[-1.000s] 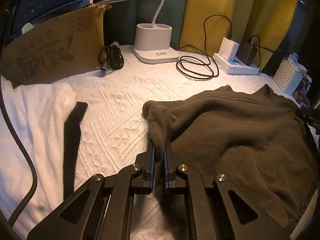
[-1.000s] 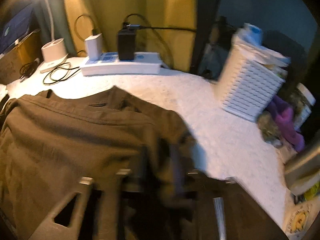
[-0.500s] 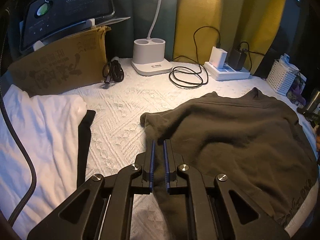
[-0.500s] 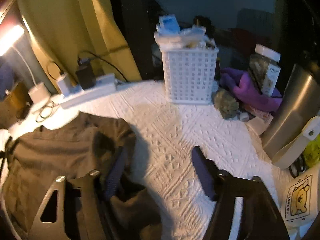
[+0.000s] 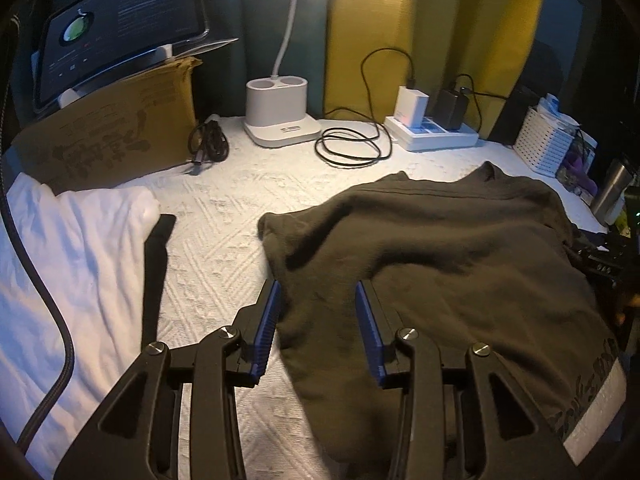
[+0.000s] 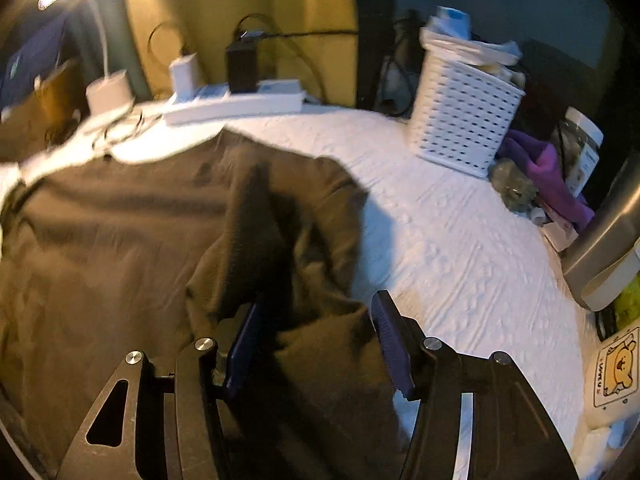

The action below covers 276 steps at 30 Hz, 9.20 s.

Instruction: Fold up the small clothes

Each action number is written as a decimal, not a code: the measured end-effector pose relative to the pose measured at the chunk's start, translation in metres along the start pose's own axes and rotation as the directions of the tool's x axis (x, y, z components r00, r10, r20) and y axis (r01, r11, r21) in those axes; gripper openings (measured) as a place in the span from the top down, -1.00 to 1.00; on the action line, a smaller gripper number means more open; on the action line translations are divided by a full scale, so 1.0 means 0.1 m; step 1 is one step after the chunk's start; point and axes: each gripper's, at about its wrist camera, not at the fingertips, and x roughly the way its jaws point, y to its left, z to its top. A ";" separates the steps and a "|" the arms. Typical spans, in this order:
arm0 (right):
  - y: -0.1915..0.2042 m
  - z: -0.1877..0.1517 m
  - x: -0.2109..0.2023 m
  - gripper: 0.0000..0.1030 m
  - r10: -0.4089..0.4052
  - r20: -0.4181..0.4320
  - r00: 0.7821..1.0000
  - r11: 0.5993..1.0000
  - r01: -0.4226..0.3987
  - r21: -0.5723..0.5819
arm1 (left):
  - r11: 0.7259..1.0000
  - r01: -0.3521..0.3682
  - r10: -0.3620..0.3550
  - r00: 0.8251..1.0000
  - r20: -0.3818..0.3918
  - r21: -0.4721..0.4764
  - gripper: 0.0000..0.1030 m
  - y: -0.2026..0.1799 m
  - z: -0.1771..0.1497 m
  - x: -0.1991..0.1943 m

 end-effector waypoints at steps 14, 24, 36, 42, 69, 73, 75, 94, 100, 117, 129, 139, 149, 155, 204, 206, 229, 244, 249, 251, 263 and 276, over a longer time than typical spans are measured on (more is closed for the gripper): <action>-0.01 0.18 -0.17 0.80 0.038 0.036 0.999 0.999 -0.038 -0.005 | 0.999 0.029 -0.029 1.000 -0.002 -0.013 0.24 0.04 -0.05 0.04; -0.52 0.35 -0.03 0.80 -0.148 0.054 0.988 0.988 0.145 0.048 | 0.999 0.043 -0.043 0.999 -0.018 -0.006 0.24 0.03 0.02 0.18; -0.80 0.47 0.23 -0.05 -0.083 -0.003 0.997 0.992 0.083 0.096 | 1.000 -0.020 0.019 1.000 -0.025 -0.022 0.23 0.23 0.11 0.27; -0.87 0.74 0.29 -0.54 -0.042 0.068 0.997 0.997 0.038 0.063 | 1.000 -0.026 0.026 1.000 -0.007 -0.006 0.02 0.24 0.26 0.35; -0.82 1.02 1.00 0.85 -0.124 -0.001 0.992 0.992 0.124 -0.031 | 0.998 -0.032 0.028 0.997 -0.079 -0.049 0.02 0.44 0.42 0.86; -0.81 1.00 1.02 0.77 -0.136 0.002 0.991 0.991 0.136 -0.019 | 0.998 -0.056 0.055 0.996 -0.065 -0.024 0.02 0.45 0.46 0.91; -0.84 1.01 1.01 0.57 -0.151 -0.007 0.989 0.989 0.151 -0.004 | 0.997 -0.067 0.065 0.996 -0.064 -0.026 0.02 0.46 0.48 0.94; -0.76 0.40 -0.10 -0.66 -0.106 0.065 0.992 0.993 0.101 0.066 | 0.998 -0.041 0.041 0.999 0.006 -0.056 0.02 0.38 0.07 -0.05; -0.57 0.18 -0.40 -0.66 -0.093 0.100 0.991 0.993 0.085 0.081 | 1.000 0.009 -0.009 1.000 0.008 -0.026 -0.13 0.21 -0.23 -0.28; 0.13 -0.71 -0.97 -0.66 0.057 0.117 0.991 0.994 -0.067 0.088 | 0.989 0.143 -0.142 0.989 -0.034 0.030 -0.17 -0.25 -0.89 -0.47; 0.87 -0.95 -0.89 -0.66 0.178 0.094 0.980 0.984 -0.178 -0.005 | 0.984 0.171 -0.170 0.985 -0.035 0.053 0.80 -0.29 -1.11 -0.45; 1.10 -0.92 -0.82 -0.66 0.198 0.088 0.976 0.980 -0.194 -0.049 | 0.988 0.151 -0.148 0.985 -0.088 0.018 0.83 -0.35 -1.39 -0.79; 1.13 -1.15 -0.79 -0.66 0.191 0.043 0.981 0.979 -0.187 -0.082 | 0.989 0.145 -0.148 0.984 -0.099 -0.036 0.80 -0.30 -1.35 -0.92; 0.54 -1.29 -1.10 -0.66 0.082 0.100 0.992 0.996 -0.086 0.039 | 0.993 0.116 -0.118 0.988 -0.102 -0.028 0.65 -0.29 -1.32 -0.91; -0.60 -1.56 -1.02 0.86 0.081 0.133 0.988 0.935 -0.121 0.332 | 0.992 0.123 -0.124 0.987 -0.106 -0.018 -0.17 -0.45 -1.42 -0.72; -0.68 -1.54 -1.07 0.87 0.043 0.134 0.990 0.940 -0.085 0.330 | 0.995 0.104 -0.103 0.989 -0.102 -0.003 -0.09 -0.47 -1.43 -0.72; -0.91 -1.88 -1.28 0.89 -0.132 0.075 0.988 0.931 0.097 0.352 | 0.996 0.086 -0.082 0.992 -0.096 0.035 0.73 -0.45 -1.36 -0.89; -0.76 -2.16 -1.44 0.88 -0.194 -0.016 0.981 0.920 0.188 0.344 | 0.989 0.141 -0.131 0.971 -0.198 0.035 0.54 -0.29 -1.45 -0.82; -0.88 -2.11 -1.52 0.72 -0.274 -0.052 0.960 0.897 0.275 0.346 | 0.994 0.107 -0.111 0.980 -0.166 -0.032 -0.07 -0.02 -1.35 -0.88; -0.88 -2.06 -1.53 0.54 -0.281 -0.047 0.959 0.898 0.280 0.340 | 0.994 0.096 -0.104 0.982 -0.157 -0.056 -0.09 0.07 -1.30 -0.88; -0.65 -1.41 -1.30 -0.80 -0.207 0.030 0.978 0.932 0.187 0.312 | 0.994 0.088 -0.092 0.994 -0.060 -0.064 -0.12 0.22 -0.79 -0.80; -0.41 -0.72 -0.70 -0.80 -0.113 0.022 0.993 0.963 0.104 0.248 | 0.997 0.003 -0.007 0.999 -0.050 -0.076 -0.11 0.36 -0.05 0.09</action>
